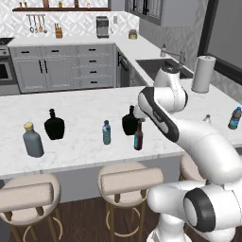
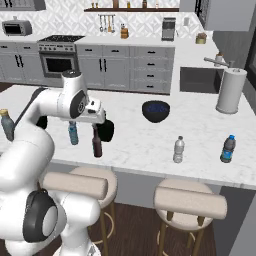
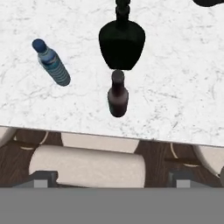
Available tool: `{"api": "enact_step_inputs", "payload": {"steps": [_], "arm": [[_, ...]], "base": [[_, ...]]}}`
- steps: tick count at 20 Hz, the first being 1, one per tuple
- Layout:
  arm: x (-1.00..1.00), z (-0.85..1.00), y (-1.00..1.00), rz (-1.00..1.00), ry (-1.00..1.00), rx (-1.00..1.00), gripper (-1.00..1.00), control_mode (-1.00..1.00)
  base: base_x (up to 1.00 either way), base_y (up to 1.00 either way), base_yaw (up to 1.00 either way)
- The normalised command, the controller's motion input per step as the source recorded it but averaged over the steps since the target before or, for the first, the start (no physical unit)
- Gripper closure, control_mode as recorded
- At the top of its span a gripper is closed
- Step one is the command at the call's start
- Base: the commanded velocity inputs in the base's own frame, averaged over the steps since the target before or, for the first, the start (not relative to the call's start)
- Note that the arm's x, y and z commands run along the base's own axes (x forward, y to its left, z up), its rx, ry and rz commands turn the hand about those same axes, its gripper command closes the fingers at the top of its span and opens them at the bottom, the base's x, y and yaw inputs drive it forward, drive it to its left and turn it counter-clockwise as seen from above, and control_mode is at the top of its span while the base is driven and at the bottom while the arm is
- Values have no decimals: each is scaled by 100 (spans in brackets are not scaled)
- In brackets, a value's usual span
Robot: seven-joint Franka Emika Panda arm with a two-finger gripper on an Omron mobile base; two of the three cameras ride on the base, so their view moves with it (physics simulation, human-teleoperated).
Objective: Move the plastic bottles in the middle to the plastics group, and the glass bottles in the middle to the glass group.
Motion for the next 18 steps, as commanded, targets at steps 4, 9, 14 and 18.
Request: {"api": "enact_step_inputs", "payload": {"steps": [4, 9, 14, 18], "arm": [[77, -17, 0, 0, 6, -1, -100, -100], [50, -35, 0, 0, 7, -6, -100, -100], [39, -42, 0, 1, 11, -6, -100, -100], [27, -30, 0, 5, 1, 0, -100, -100]], "base": [[0, 0, 0], [0, 0, 0], [0, 0, 0], [0, 0, 0]]}}
